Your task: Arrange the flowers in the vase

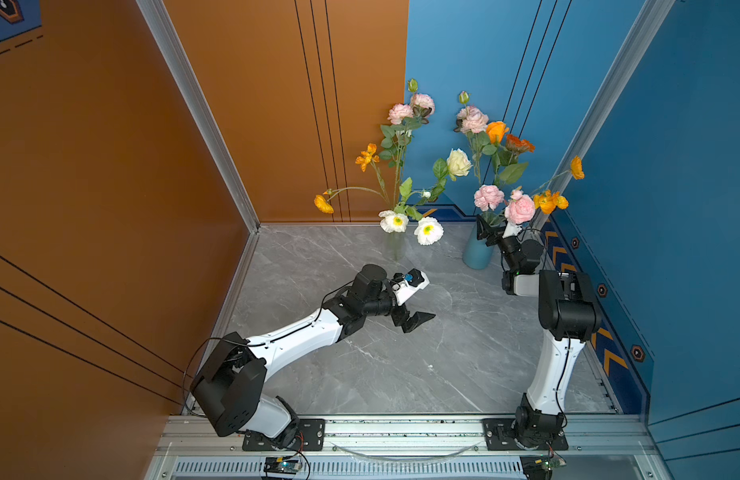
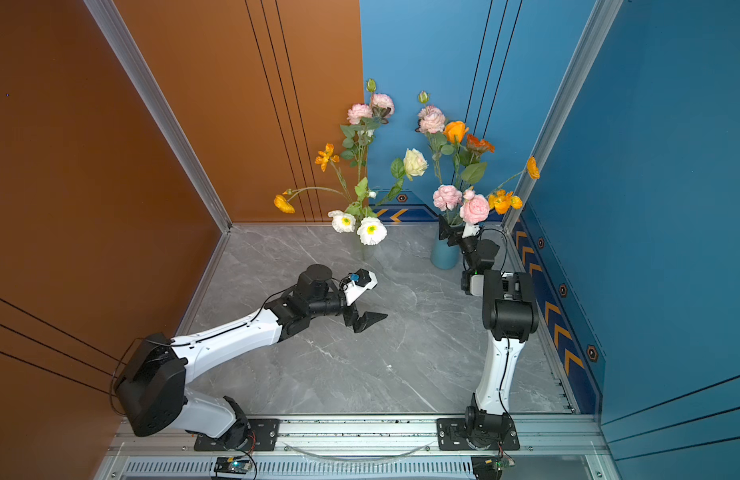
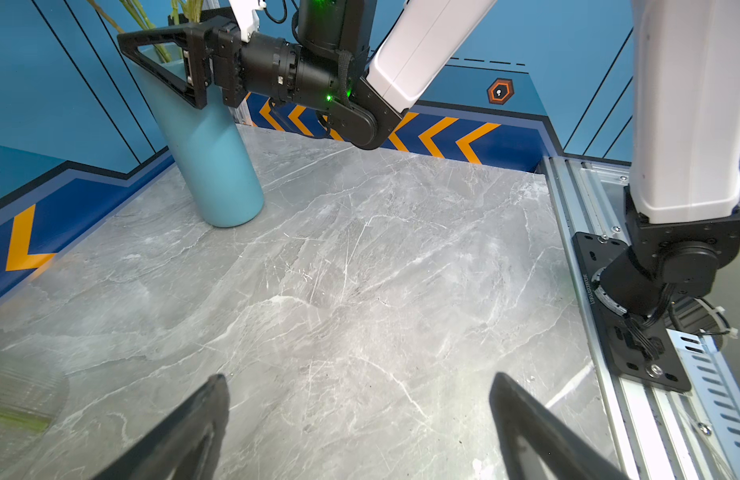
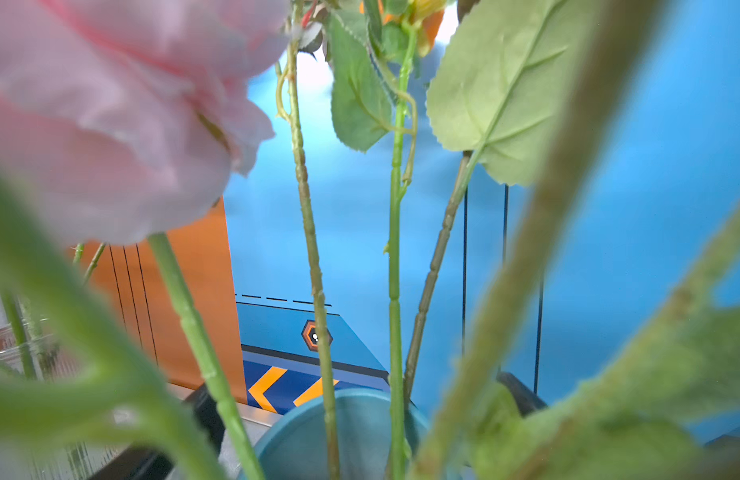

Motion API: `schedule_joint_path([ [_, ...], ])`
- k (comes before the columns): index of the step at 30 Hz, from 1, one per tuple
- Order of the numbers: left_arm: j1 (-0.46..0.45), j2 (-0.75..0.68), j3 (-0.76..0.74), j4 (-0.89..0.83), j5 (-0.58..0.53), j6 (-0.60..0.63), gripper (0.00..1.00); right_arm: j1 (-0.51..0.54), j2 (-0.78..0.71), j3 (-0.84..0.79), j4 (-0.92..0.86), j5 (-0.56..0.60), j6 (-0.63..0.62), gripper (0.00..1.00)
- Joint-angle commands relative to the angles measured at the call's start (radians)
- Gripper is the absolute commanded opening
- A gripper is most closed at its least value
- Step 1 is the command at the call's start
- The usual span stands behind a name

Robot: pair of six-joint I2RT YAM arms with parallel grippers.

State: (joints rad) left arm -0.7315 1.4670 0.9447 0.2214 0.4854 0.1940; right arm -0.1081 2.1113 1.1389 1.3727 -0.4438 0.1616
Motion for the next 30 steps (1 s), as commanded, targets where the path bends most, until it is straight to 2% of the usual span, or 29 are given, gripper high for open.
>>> schedule_joint_path([
  [1,0.014,-0.02,-0.007,0.018,0.037,-0.005,0.98,0.003,-0.031,-0.018,0.045,0.008,0.011,0.99],
  [4,0.015,-0.033,-0.013,0.028,0.036,-0.008,0.98,0.0,-0.031,-0.023,0.021,0.008,0.028,0.99],
  [10,0.017,-0.059,-0.023,0.046,0.037,-0.018,0.98,-0.001,-0.125,-0.063,-0.128,-0.005,-0.009,1.0],
  [20,0.027,-0.128,-0.07,0.129,0.003,-0.052,0.98,0.011,-0.341,-0.358,-0.218,-0.018,0.001,1.0],
  [23,0.035,-0.18,-0.115,0.144,-0.093,-0.084,0.98,0.021,-0.454,-0.516,-0.218,0.012,0.007,1.0],
  [26,0.058,-0.251,-0.179,0.107,-0.283,-0.121,0.98,0.052,-0.629,-0.656,-0.337,0.063,0.024,1.0],
  [27,0.068,-0.273,-0.194,0.07,-0.358,-0.133,0.98,0.076,-0.694,-0.682,-0.408,0.105,0.02,1.0],
  [30,0.106,-0.351,-0.247,-0.052,-0.622,-0.169,0.98,0.214,-0.908,-0.692,-0.836,0.266,-0.044,1.0],
])
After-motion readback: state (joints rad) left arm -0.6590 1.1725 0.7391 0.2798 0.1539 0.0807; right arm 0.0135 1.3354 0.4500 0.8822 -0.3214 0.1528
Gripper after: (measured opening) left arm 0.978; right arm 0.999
